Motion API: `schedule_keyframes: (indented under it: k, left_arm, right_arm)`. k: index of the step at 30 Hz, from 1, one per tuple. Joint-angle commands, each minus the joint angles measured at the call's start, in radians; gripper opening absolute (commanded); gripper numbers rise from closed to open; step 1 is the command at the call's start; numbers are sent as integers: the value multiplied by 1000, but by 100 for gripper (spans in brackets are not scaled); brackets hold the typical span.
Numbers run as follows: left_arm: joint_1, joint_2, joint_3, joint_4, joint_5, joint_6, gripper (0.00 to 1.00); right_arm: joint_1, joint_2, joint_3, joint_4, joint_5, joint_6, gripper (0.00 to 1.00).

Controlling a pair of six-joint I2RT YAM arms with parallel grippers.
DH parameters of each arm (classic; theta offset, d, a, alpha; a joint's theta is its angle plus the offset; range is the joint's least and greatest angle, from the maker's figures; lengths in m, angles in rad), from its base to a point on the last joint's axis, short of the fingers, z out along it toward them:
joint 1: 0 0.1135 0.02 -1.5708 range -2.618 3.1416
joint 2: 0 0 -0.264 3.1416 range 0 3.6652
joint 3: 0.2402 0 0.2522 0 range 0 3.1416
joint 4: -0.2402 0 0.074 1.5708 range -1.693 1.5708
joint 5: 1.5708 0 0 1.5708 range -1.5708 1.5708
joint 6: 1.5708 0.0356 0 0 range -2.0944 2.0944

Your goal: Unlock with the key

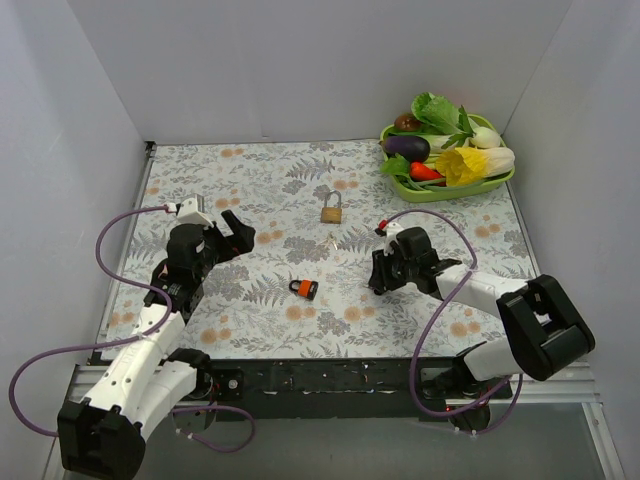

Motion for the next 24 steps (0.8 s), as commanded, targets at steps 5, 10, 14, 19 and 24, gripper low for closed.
schedule_keyframes:
  k: [5, 10, 14, 19, 24]
  left_arm:
    - [5, 3, 40, -8, -2, -1, 98]
    - [5, 5, 41, -11, -2, -1, 98]
    - [5, 8, 41, -11, 0, -1, 98]
    - [5, 24, 58, -50, -11, -119, 98]
    - [4, 69, 126, -185, 82, -369, 98]
  right_arm:
    - [31, 49, 61, -26, 91, -23, 26]
    - [47, 41, 69, -53, 117, -18, 26]
    - [53, 24, 60, -55, 128, -20, 1]
    - [67, -33, 92, -76, 114, -56, 1]
    - [138, -117, 132, -76, 157, -128, 1]
